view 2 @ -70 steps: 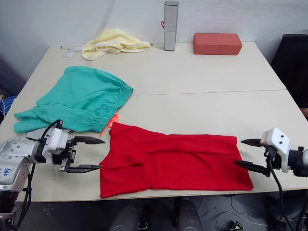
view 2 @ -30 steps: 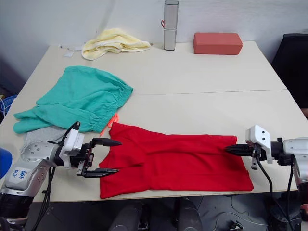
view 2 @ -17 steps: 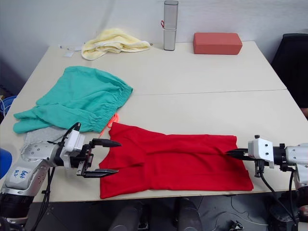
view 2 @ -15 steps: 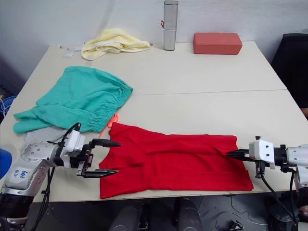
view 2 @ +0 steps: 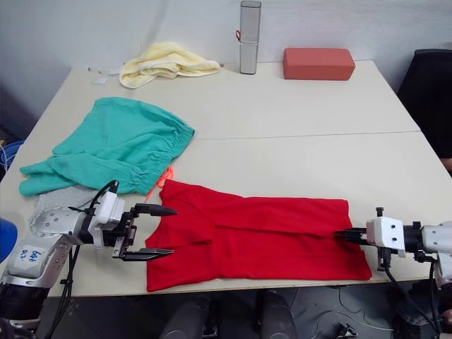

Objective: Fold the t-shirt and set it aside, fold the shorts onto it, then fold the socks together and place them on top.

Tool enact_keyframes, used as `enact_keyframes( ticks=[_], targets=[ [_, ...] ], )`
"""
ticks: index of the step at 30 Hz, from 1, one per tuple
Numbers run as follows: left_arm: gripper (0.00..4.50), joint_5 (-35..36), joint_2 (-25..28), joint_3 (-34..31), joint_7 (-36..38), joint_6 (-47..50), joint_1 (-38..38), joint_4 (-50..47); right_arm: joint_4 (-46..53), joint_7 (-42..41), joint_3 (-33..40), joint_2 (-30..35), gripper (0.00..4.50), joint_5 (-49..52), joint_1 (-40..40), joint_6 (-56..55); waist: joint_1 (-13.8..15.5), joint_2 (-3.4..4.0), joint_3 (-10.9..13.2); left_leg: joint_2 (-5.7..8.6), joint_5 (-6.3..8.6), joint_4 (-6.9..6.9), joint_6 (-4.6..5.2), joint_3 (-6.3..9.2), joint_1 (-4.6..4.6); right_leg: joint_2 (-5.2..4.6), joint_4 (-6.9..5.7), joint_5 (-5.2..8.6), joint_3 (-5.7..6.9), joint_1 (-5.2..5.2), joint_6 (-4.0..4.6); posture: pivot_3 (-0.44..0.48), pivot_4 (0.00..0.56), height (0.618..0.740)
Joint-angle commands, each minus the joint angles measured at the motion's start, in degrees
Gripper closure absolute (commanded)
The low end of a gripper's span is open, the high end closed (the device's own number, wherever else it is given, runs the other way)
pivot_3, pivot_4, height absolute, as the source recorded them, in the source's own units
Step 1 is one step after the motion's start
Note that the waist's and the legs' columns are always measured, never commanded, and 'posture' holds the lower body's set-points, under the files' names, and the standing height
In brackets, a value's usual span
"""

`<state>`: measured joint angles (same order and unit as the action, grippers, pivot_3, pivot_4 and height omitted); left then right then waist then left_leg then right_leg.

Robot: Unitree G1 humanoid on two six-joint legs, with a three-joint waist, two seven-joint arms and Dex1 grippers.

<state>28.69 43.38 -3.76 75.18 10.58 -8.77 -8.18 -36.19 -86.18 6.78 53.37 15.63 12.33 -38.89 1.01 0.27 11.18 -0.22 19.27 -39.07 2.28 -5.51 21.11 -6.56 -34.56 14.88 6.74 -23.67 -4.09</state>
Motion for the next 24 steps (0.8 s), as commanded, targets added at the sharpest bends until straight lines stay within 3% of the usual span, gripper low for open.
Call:
enact_keyframes(
  ticks=[1, 5, 9, 11, 16, 19, 24],
  targets=[
    [0.00, -0.3, 0.5, -0.2, 0.2, -0.9, 0.0, -0.1, 3.3, 0.3, 1.2, 1.1, 4.47, 2.7, -1.4, 5.5, 0.0, 0.00, 0.0, 0.00, 0.00, 0.00, 0.00, 0.00, 0.00, 0.00, 0.00, 0.00, 0.00, 0.00, 0.00, 0.000, 0.150, 0.740],
    [0.00, -0.1, 0.6, -0.5, -0.1, 0.1, 0.2, 0.5, 6.2, 1.0, 1.9, 2.0, 3.59, 3.2, -2.8, 8.5, 0.0, 0.00, 0.0, -0.01, 0.00, 0.00, 0.00, 0.02, 0.00, -0.01, 0.00, 0.00, 0.00, 0.00, 0.00, 0.000, 0.150, 0.740],
    [0.00, 1.2, 1.3, -1.5, -0.4, 2.9, 0.6, 0.4, 7.7, 1.5, 3.6, 3.0, 2.21, 3.7, -4.3, 9.0, 0.0, 0.00, 0.0, -0.01, 0.01, 0.00, -0.01, 0.01, 0.00, -0.01, 0.01, 0.00, -0.01, 0.00, 0.00, 0.000, 0.150, 0.740],
    [0.00, 1.2, 1.4, -2.9, -1.6, 3.1, 0.9, 0.8, 10.5, 0.7, 5.8, 5.5, 1.55, 6.2, -7.4, 14.9, 0.2, 0.04, 0.0, -0.01, 0.01, 0.00, -0.01, 0.02, 0.00, -0.01, 0.00, 0.00, 0.00, 0.00, 0.00, 0.000, 0.150, 0.740],
    [0.00, 1.8, 0.2, -5.8, -6.0, 4.4, 0.1, 1.7, 18.5, 3.4, 11.7, 9.1, 1.55, 13.4, -11.2, 32.1, 0.2, 0.09, 0.0, -0.01, 0.03, 0.00, 0.00, 0.05, 0.02, -0.05, 0.04, 0.00, 0.00, 0.00, 0.01, 0.000, 0.150, 0.740],
    [0.58, 2.8, -2.3, -5.2, -9.9, 7.4, -3.3, 1.7, 25.1, 8.7, 12.2, 6.6, 2.15, 17.2, -9.0, 41.7, 0.0, 0.10, 0.0, -0.03, 0.14, 0.00, -0.18, 0.04, -0.02, -0.06, -0.01, 0.00, -0.05, 0.00, 0.01, 0.000, 0.150, 0.740],
    [2.22, -4.2, -8.3, 0.2, -18.3, 7.7, -10.9, 5.1, 32.7, 16.2, 5.3, -3.3, 3.93, 11.4, -5.3, 39.3, 0.5, 0.01, 0.0, -0.04, 0.07, 0.00, -0.22, 0.06, 0.01, 0.00, -0.07, 0.02, 0.03, -0.01, 0.03, 0.000, 0.150, 0.740]
  ],
)
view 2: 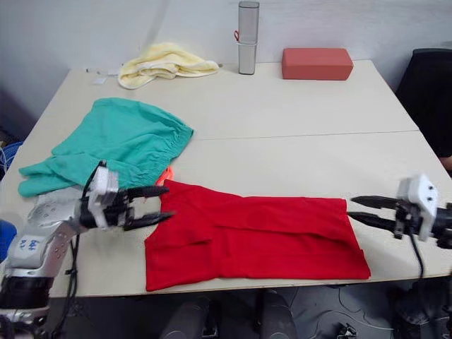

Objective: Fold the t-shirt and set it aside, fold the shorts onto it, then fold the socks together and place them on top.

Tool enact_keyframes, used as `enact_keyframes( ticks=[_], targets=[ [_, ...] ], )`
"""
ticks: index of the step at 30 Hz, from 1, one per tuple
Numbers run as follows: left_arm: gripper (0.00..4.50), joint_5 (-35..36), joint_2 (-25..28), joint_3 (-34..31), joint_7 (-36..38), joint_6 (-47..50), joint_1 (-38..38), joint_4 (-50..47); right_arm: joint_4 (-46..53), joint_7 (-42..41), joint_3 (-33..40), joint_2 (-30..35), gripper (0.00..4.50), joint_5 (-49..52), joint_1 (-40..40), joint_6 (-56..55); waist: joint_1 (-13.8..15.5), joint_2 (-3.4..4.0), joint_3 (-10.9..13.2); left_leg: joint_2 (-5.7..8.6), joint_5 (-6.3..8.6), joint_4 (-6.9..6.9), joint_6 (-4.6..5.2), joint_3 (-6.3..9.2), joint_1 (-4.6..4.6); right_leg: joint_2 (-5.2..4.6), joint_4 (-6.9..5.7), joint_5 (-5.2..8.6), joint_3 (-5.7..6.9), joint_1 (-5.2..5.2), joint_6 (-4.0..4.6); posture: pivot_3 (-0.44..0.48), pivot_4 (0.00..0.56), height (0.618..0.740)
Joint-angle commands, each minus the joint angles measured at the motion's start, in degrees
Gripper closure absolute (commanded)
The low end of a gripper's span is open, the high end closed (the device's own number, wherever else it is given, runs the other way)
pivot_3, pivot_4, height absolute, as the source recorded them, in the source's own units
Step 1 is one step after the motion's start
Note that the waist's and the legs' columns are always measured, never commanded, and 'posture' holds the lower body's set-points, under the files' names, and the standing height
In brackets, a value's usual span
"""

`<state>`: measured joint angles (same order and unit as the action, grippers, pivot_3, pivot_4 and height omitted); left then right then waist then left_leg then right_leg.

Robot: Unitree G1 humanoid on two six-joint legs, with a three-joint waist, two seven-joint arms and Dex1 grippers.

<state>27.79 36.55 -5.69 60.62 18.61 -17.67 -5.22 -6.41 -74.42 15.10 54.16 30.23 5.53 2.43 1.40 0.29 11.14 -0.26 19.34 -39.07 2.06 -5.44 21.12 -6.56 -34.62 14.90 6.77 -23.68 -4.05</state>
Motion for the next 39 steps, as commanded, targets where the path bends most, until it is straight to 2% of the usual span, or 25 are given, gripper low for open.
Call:
enact_keyframes(
  ticks=[1, 2, 7, 8, 14, 19, 23, 28, 35, 39],
  targets=[
    [2.54, -5.1, -2.6, 3.5, -5.4, -0.5, -3.0, 3.4, 3.0, 6.5, -4.4, -6.7, 4.28, -4.6, 2.9, -3.1, 0.1, 0.00, 0.0, 0.03, -0.06, 0.00, 0.12, -0.02, -0.01, 0.00, -0.02, 0.00, 0.00, 0.00, -0.01, 0.000, 0.150, 0.740],
    [2.82, -6.5, -3.5, 4.9, -6.2, -0.9, -3.7, 4.6, 2.7, 9.2, -5.9, -9.5, 4.50, -6.4, 4.5, -4.0, 0.1, 0.00, 0.0, 0.07, -0.08, 0.00, 0.15, -0.07, 0.05, 0.01, -0.02, -0.01, 0.00, -0.03, -0.03, 0.000, 0.150, 0.740],
    [4.41, -10.4, -7.9, 8.4, -9.9, -2.4, -5.4, 7.8, 1.0, 15.7, -12.0, -18.6, 4.50, -14.4, 8.4, -10.7, -0.1, 0.00, 0.0, 0.13, -0.15, -0.01, 0.26, -0.13, 0.08, 0.02, -0.19, -0.07, -0.04, -0.03, -0.12, 0.000, 0.150, 0.740],
    [4.46, -11.2, -8.9, 9.2, -10.9, -2.2, -5.8, 8.1, 1.0, 17.4, -13.1, -20.2, 4.50, -15.9, 8.8, -11.5, -0.1, -0.01, 0.0, 0.12, -0.16, -0.01, 0.26, -0.13, 0.08, 0.03, -0.20, -0.07, -0.04, -0.03, -0.12, 0.000, 0.150, 0.740],
    [4.46, -15.0, -12.6, 11.2, -17.9, 1.5, -5.9, 7.1, 1.7, 22.9, -18.7, -26.7, 4.50, -21.5, 9.0, -13.5, -0.2, -0.01, 0.0, 0.13, -0.22, -0.03, 0.29, -0.12, 0.07, 0.03, -0.24, -0.07, -0.05, -0.01, -0.12, 0.000, 0.150, 0.740],
    [4.46, -16.9, -13.3, 10.7, -22.8, 3.0, -3.8, 5.5, 1.4, 26.8, -20.3, -27.9, 4.50, -24.6, 8.5, -11.2, -0.4, -0.01, 0.0, 0.11, -0.23, -0.03, 0.27, -0.10, 0.07, 0.03, -0.27, -0.06, -0.05, -0.03, -0.12, 0.000, 0.150, 0.740],
    [4.46, -18.9, -12.3, 9.2, -26.7, 3.9, -2.0, 6.1, -0.3, 29.1, -17.8, -26.1, 4.50, -25.1, 7.1, -10.3, -0.4, -0.01, 0.0, 0.10, -0.24, -0.03, 0.27, -0.09, 0.05, 0.03, -0.27, -0.06, -0.05, -0.01, -0.12, 0.000, 0.150, 0.740],
    [4.46, -20.7, -12.1, 6.1, -32.1, 2.4, -1.2, 8.8, -1.1, 28.5, -14.2, -20.9, 4.50, -24.5, 4.2, -11.7, -0.1, -0.08, 0.0, 0.11, -0.22, -0.03, 0.29, -0.07, -0.02, -0.02, -0.15, -0.06, -0.06, 0.05, -0.12, 0.000, 0.150, 0.740],
    [4.46, -19.8, -12.6, 4.9, -33.1, 2.7, -0.5, 9.3, 0.4, 27.5, -9.5, -15.6, 4.50, -22.1, -1.3, -11.2, -0.2, -0.12, -0.1, 0.09, -0.20, -0.01, 0.25, -0.09, -0.08, -0.01, -0.11, -0.05, -0.08, 0.04, -0.09, 0.000, 0.150, 0.740],
    [4.46, -19.3, -12.6, 4.1, -32.9, 0.9, 0.1, 9.5, -2.7, 29.6, -5.4, -13.2, 4.50, -22.0, -2.8, -10.9, -0.2, -0.13, -0.1, 0.09, -0.19, -0.01, 0.23, -0.09, -0.09, -0.01, -0.09, -0.05, -0.09, 0.05, -0.09, 0.000, 0.150, 0.740]
  ],
)
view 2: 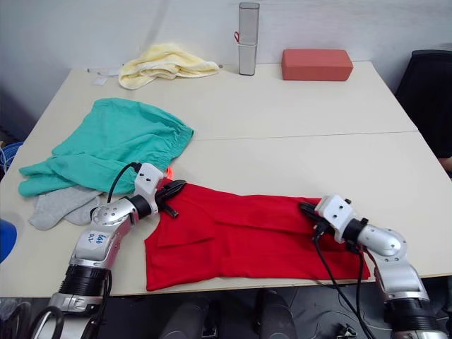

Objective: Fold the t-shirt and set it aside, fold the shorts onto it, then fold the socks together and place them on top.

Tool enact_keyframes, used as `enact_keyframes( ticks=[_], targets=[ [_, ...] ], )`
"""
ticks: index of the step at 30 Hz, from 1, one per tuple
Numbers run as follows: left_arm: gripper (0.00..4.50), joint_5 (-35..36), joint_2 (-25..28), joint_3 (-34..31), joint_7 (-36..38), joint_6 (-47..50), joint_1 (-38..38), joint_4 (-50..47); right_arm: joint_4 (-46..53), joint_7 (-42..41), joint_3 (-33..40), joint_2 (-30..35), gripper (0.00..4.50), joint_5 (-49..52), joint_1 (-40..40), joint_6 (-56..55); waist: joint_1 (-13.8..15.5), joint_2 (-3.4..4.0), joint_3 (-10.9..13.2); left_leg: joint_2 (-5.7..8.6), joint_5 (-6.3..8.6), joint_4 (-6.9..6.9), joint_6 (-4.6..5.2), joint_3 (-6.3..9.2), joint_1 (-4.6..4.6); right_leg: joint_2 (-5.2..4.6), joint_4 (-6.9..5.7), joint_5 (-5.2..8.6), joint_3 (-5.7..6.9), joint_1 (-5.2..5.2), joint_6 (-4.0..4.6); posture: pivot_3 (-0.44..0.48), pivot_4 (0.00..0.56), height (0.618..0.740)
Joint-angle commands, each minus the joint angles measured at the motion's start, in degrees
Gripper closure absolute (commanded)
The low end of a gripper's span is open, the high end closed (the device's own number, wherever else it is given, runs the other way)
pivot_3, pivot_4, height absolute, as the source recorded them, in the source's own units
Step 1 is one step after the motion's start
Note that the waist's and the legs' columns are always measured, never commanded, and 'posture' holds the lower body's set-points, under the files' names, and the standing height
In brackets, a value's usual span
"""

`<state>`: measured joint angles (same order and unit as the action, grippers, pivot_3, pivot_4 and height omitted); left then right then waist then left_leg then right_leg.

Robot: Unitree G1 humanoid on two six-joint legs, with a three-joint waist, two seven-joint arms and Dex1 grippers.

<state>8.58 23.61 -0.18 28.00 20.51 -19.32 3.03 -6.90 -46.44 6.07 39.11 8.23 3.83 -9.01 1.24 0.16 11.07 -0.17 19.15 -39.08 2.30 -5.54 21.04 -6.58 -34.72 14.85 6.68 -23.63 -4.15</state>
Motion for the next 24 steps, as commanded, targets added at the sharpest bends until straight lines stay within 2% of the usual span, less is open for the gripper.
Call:
enact_keyframes(
  ticks=[1, 7, 14, 16, 18, 24],
  targets=[
    [4.46, 0.5, 0.0, -1.8, 0.2, -2.8, 1.7, 1.6, -3.0, 2.1, 4.6, 2.0, 4.50, 0.4, -1.1, 0.8, 0.0, 0.00, 0.0, 0.00, 0.00, 0.00, 0.00, 0.00, 0.00, 0.00, 0.00, 0.00, 0.00, 0.00, 0.00, 0.000, 0.150, 0.740],
    [4.46, 7.4, -0.8, -5.1, 6.9, -10.1, 1.8, -0.8, -4.9, 2.3, 8.4, 2.1, 4.50, 3.6, -0.6, 2.8, 0.0, 0.00, 0.0, -0.01, 0.01, 0.00, -0.01, 0.00, 0.04, 0.00, 0.03, 0.01, -0.01, -0.04, 0.02, 0.000, 0.150, 0.740],
    [4.46, 10.1, 2.9, -4.2, 15.8, -12.9, 2.4, -4.0, 1.7, -2.5, 9.6, 0.5, 4.50, 11.7, 0.1, 3.0, 0.1, 0.01, 0.0, -0.01, 0.01, 0.01, 0.01, 0.00, 0.07, -0.01, 0.07, 0.01, 0.01, -0.04, 0.02, 0.000, 0.150, 0.740],
    [4.46, 12.4, 2.3, -3.0, 18.3, -11.8, 2.3, -6.3, 6.5, -3.0, 7.4, -1.0, 4.50, 14.0, 1.3, 5.2, 0.1, 0.01, 0.0, -0.02, 0.01, 0.01, 0.01, 0.01, 0.08, 0.00, 0.07, 0.01, 0.01, -0.05, 0.02, 0.000, 0.150, 0.740],
    [4.46, 11.5, 2.0, -0.8, 19.2, -11.4, 2.5, -7.6, 10.6, -3.2, 3.1, -2.2, 4.50, 12.6, 1.9, 7.4, 0.0, 0.02, 0.0, -0.02, 0.02, 0.01, 0.00, 0.01, 0.09, -0.01, 0.06, 0.01, 0.01, -0.06, 0.01, 0.000, 0.150, 0.740],
    [4.46, 6.4, 0.9, 3.4, 15.4, -9.6, 3.3, -7.1, 12.8, 1.8, -4.6, -6.3, 4.50, 6.1, 3.3, 11.3, 0.2, 0.02, 0.0, -0.02, 0.03, 0.02, 0.00, 0.02, 0.13, 0.01, 0.08, 0.01, 0.02, -0.06, 0.02, 0.000, 0.150, 0.740]
  ],
)
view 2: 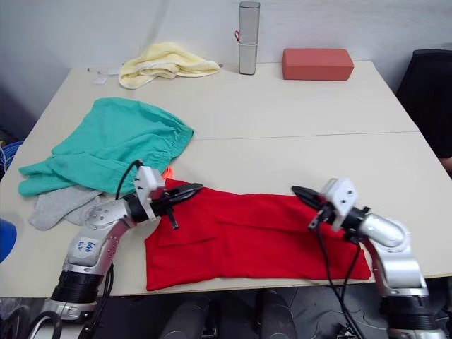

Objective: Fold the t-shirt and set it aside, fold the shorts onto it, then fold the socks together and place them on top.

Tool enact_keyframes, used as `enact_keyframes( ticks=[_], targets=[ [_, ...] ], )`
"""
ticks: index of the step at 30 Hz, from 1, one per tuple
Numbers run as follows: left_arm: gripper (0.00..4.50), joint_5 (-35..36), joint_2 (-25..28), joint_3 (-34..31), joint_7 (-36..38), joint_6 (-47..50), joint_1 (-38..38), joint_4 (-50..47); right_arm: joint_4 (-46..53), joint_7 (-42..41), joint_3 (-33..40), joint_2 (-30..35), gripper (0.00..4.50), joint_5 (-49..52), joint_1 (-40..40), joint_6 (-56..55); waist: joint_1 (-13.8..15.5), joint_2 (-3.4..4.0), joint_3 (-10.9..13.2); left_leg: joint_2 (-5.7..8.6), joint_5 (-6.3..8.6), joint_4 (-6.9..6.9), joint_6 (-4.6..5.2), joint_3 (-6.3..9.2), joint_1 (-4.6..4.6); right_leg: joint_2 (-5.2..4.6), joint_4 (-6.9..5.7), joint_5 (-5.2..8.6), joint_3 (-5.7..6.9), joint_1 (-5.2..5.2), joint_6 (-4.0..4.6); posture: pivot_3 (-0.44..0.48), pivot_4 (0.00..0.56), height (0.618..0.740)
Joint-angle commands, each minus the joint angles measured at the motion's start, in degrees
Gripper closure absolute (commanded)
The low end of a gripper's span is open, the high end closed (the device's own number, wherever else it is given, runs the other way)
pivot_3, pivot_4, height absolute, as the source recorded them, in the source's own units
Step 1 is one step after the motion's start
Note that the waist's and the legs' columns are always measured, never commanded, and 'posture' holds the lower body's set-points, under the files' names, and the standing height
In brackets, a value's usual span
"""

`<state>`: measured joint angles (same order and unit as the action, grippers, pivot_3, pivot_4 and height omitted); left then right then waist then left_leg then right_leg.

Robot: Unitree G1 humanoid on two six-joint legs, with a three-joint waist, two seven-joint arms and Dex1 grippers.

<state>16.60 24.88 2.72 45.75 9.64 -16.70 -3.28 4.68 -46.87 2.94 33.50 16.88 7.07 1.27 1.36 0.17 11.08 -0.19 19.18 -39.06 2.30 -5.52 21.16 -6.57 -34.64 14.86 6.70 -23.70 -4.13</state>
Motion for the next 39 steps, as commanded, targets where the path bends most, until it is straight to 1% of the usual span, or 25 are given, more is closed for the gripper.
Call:
enact_keyframes(
  ticks=[1, 4, 6, 10, 14, 20, 22, 27, 30, 32, 33, 34, 37, 39],
  targets=[
    [4.46, -2.3, -0.3, 0.8, -3.1, 1.7, 0.8, -0.7, 0.8, 2.8, -2.0, -0.9, 4.50, -3.6, 0.0, 1.1, 0.1, 0.00, 0.0, 0.01, 0.00, 0.00, 0.02, 0.00, 0.01, -0.01, 0.02, 0.00, 0.00, 0.00, 0.00, 0.000, 0.150, 0.740],
    [4.46, -4.8, 0.4, 1.3, -5.5, 3.8, 1.4, -0.5, -1.2, 3.5, -2.4, -0.6, 4.50, -5.6, -1.0, 0.4, 0.0, 0.00, 0.0, 0.02, 0.02, 0.00, 0.05, 0.00, 0.04, -0.02, 0.06, 0.00, 0.00, 0.00, -0.01, 0.000, 0.150, 0.740],
    [4.46, -5.4, 0.7, 0.6, -6.8, 5.5, 1.9, -0.2, -2.2, 3.6, -1.2, -0.2, 4.50, -5.6, -1.9, 0.3, 0.0, 0.00, 0.0, 0.01, 0.02, 0.00, 0.05, 0.00, 0.02, -0.01, 0.05, 0.00, 0.00, 0.00, -0.01, 0.000, 0.150, 0.740],
    [4.46, -7.2, 2.3, -1.6, -10.1, 8.0, 3.3, 1.0, -4.4, 2.6, 2.8, 2.6, 4.50, -5.3, -5.0, -2.4, 0.0, 0.00, 0.0, 0.00, 0.03, 0.01, 0.06, 0.00, 0.01, -0.01, 0.04, 0.00, 0.00, -0.01, 0.00, 0.000, 0.150, 0.740],
    [4.46, -6.9, 2.1, -3.5, -12.1, 8.8, 3.9, 2.4, -6.8, 2.1, 6.6, 4.7, 4.50, -4.8, -8.0, -5.3, 0.0, -0.01, 0.0, 0.00, 0.06, 0.00, 0.09, 0.00, -0.06, -0.02, 0.06, 0.00, -0.02, 0.05, -0.01, 0.000, 0.150, 0.740],
    [4.46, -6.8, 2.0, -4.4, -12.6, 7.6, 4.4, 3.6, -13.0, 3.1, 12.7, 6.4, 4.50, -4.3, -11.1, -9.4, 0.0, -0.01, 0.0, -0.01, 0.08, 0.01, 0.05, 0.00, -0.10, -0.02, 0.03, 0.00, -0.03, 0.06, 0.00, 0.000, 0.150, 0.740],
    [4.46, -6.8, 2.3, -4.6, -12.3, 6.8, 4.5, 3.5, -14.9, 3.0, 14.4, 7.1, 4.50, -4.2, -11.7, -10.5, 0.0, -0.01, 0.0, -0.02, 0.08, 0.01, 0.04, 0.00, -0.11, -0.02, 0.04, 0.00, -0.04, 0.07, 0.00, 0.000, 0.150, 0.740],
    [4.46, -3.4, 4.8, -7.5, -7.7, 4.0, 5.6, 1.8, -18.1, 1.5, 18.1, 9.6, 4.50, -2.6, -11.9, -11.5, 0.0, -0.01, 0.0, -0.03, 0.10, 0.01, 0.01, 0.00, -0.09, -0.02, 0.04, 0.01, -0.04, 0.04, 0.01, 0.000, 0.150, 0.740],
    [4.46, 0.9, 6.5, -11.0, -3.0, 0.6, 6.9, 0.1, -18.2, -0.7, 20.2, 10.5, 4.50, 0.5, -11.3, -10.5, -0.1, 0.03, 0.0, -0.05, 0.10, 0.06, 0.00, 0.00, -0.06, -0.02, 0.06, 0.03, -0.04, -0.01, 0.05, 0.000, 0.150, 0.740],
    [4.46, 5.6, 7.1, -13.5, 0.7, 0.8, 7.8, -1.7, -16.0, -3.3, 21.1, 10.5, 4.50, 4.0, -11.5, -7.7, -0.2, 0.04, 0.0, -0.08, 0.11, 0.06, -0.02, 0.00, -0.05, -0.02, 0.06, 0.04, -0.04, -0.02, 0.07, 0.000, 0.150, 0.740],
    [4.46, 7.4, 7.9, -14.6, 2.4, 1.2, 8.5, -2.7, -13.7, -5.0, 21.7, 10.4, 4.50, 7.3, -12.0, -4.6, -0.2, 0.05, 0.0, -0.10, 0.11, 0.06, -0.02, 0.00, -0.06, -0.02, 0.07, 0.04, -0.03, -0.02, 0.08, 0.000, 0.150, 0.740],
    [4.49, 9.9, 9.2, -15.5, 5.3, 2.4, 9.4, -4.0, -10.8, -6.9, 21.9, 10.7, 4.33, 10.4, -12.7, -1.3, -0.2, 0.10, 0.1, -0.10, 0.11, 0.06, -0.02, 0.00, -0.06, -0.02, 0.07, 0.05, -0.04, -0.02, 0.08, 0.000, 0.150, 0.740],
    [3.91, 11.7, 13.2, -17.0, 9.9, 2.3, 11.6, -5.8, -4.5, -9.9, 22.0, 12.2, 3.67, 14.2, -14.8, 4.7, -0.2, 0.14, 0.1, -0.14, 0.14, 0.09, -0.04, 0.01, -0.05, -0.02, 0.11, 0.07, -0.03, -0.02, 0.12, 0.000, 0.150, 0.740],
    [3.27, 13.0, 15.8, -18.3, 12.8, 2.3, 12.3, -5.9, -0.2, -10.7, 21.8, 13.5, 2.93, 16.4, -15.7, 9.1, -0.1, 0.14, 0.1, -0.14, 0.17, 0.09, -0.04, 0.02, -0.05, -0.02, 0.12, 0.07, -0.02, -0.02, 0.13, 0.000, 0.150, 0.740]
  ],
)
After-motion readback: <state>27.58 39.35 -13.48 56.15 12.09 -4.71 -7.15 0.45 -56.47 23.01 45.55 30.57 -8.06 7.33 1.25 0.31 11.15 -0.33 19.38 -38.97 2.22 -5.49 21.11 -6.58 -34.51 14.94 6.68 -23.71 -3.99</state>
